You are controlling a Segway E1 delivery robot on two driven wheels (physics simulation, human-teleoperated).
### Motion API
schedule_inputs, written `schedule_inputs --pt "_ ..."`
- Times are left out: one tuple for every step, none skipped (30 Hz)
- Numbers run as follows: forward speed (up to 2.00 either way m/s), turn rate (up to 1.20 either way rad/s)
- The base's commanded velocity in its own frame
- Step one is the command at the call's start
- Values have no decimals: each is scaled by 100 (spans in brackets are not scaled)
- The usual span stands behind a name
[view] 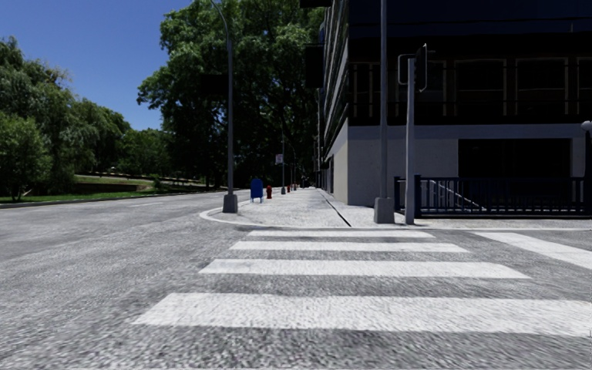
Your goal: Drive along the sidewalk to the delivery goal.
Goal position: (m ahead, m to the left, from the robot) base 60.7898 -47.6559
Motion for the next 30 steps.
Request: schedule_inputs --pt "200 0" --pt "200 0" --pt "200 0" --pt "200 0" --pt "200 0" --pt "200 0" --pt "200 0" --pt "200 0" --pt "200 0" --pt "200 0" --pt "200 0" --pt "200 0" --pt "200 0" --pt "200 0" --pt "200 0" --pt "200 0" --pt "200 0" --pt "200 0" --pt "200 0" --pt "200 0" --pt "200 0" --pt "200 0" --pt "200 0" --pt "200 0" --pt "200 0" --pt "200 0" --pt "200 0" --pt "200 0" --pt "200 0" --pt "200 0"
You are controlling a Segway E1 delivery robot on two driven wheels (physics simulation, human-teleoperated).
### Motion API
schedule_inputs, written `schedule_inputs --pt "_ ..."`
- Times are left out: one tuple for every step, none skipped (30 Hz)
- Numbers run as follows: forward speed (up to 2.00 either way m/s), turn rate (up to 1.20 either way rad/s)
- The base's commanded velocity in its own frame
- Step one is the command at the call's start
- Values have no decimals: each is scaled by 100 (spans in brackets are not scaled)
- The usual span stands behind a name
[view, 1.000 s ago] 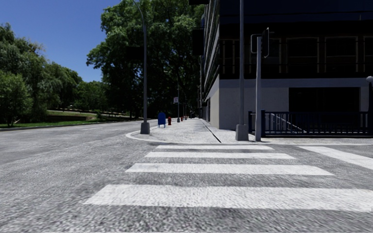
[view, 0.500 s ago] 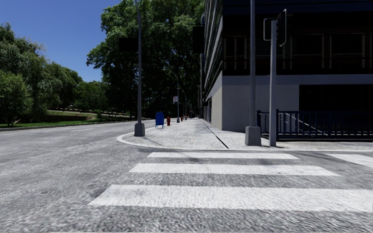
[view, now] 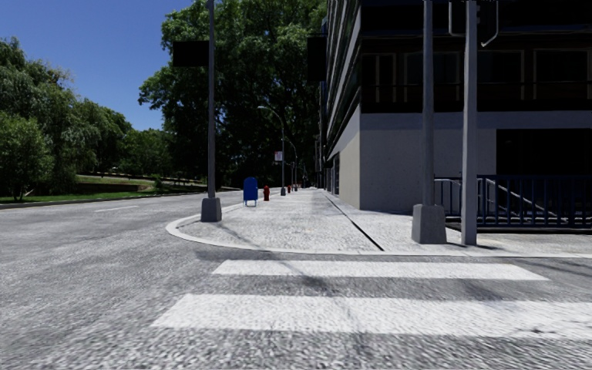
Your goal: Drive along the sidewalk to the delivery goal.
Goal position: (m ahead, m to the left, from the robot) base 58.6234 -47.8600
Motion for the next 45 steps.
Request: schedule_inputs --pt "200 0" --pt "200 0" --pt "200 0" --pt "200 0" --pt "200 0" --pt "200 0" --pt "200 0" --pt "200 0" --pt "200 -13" --pt "200 -34" --pt "200 -42" --pt "200 -42" --pt "200 -44" --pt "200 -44" --pt "200 -43" --pt "200 -2" --pt "200 -2" --pt "200 0" --pt "200 0" --pt "200 0" --pt "200 0" --pt "200 0" --pt "200 0" --pt "200 0" --pt "200 0" --pt "200 0" --pt "200 0" --pt "200 0" --pt "200 0" --pt "200 0" --pt "200 0" --pt "200 0" --pt "200 0" --pt "200 0" --pt "200 0" --pt "200 0" --pt "200 0" --pt "200 0" --pt "200 0" --pt "200 0" --pt "200 0" --pt "200 0" --pt "200 0" --pt "200 0" --pt "200 0"
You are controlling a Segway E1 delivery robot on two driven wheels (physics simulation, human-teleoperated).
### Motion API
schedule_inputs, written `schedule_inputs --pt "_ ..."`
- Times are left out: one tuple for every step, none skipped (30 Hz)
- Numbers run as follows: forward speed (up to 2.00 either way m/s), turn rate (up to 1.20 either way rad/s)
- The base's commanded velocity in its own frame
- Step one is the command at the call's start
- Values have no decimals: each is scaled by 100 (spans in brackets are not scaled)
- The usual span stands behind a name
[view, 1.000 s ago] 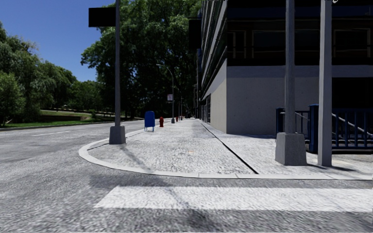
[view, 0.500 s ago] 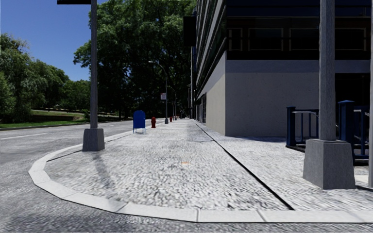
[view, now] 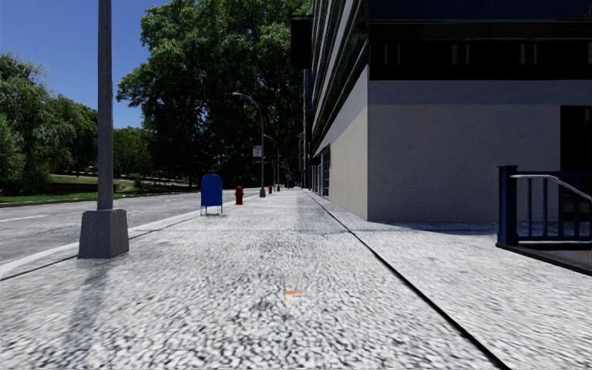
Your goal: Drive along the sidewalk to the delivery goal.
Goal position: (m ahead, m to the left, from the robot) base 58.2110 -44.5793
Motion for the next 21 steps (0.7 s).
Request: schedule_inputs --pt "200 0" --pt "200 0" --pt "200 0" --pt "200 0" --pt "200 0" --pt "200 0" --pt "200 0" --pt "200 0" --pt "200 0" --pt "200 0" --pt "200 0" --pt "200 0" --pt "200 0" --pt "200 0" --pt "200 0" --pt "200 0" --pt "200 0" --pt "200 0" --pt "200 0" --pt "200 0" --pt "200 0"
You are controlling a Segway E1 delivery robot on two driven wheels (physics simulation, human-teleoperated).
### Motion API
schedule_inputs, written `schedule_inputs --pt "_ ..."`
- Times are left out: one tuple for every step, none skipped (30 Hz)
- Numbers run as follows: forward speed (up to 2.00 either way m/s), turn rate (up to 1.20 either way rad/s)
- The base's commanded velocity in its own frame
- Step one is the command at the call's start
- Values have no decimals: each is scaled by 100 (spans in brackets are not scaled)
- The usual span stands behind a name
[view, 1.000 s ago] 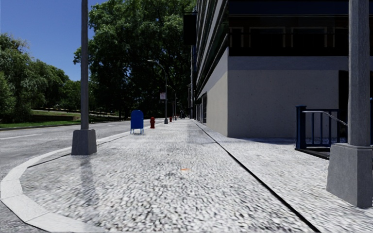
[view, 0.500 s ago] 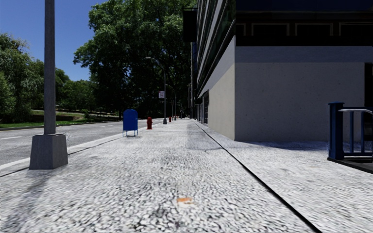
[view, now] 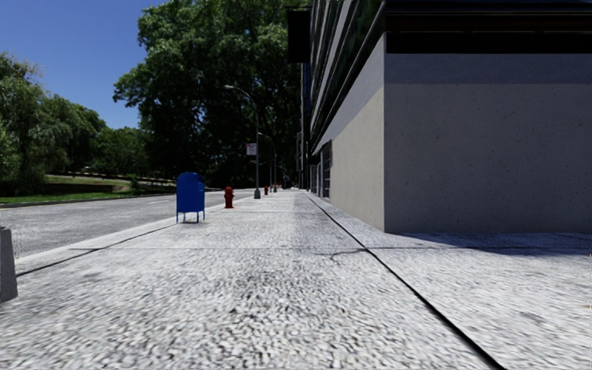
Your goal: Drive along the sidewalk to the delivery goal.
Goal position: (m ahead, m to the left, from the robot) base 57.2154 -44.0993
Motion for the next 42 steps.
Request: schedule_inputs --pt "200 0" --pt "200 0" --pt "200 0" --pt "200 0" --pt "200 0" --pt "200 0" --pt "200 0" --pt "200 0" --pt "200 0" --pt "200 0" --pt "200 0" --pt "200 0" --pt "200 0" --pt "200 0" --pt "200 0" --pt "200 0" --pt "200 0" --pt "200 0" --pt "200 0" --pt "200 0" --pt "200 0" --pt "200 0" --pt "200 0" --pt "200 11" --pt "200 14" --pt "200 14" --pt "200 19" --pt "200 21" --pt "200 23" --pt "200 23" --pt "200 28" --pt "200 30" --pt "200 30" --pt "200 30" --pt "200 27" --pt "200 13" --pt "200 13" --pt "200 0" --pt "200 0" --pt "200 0" --pt "200 0" --pt "200 0"
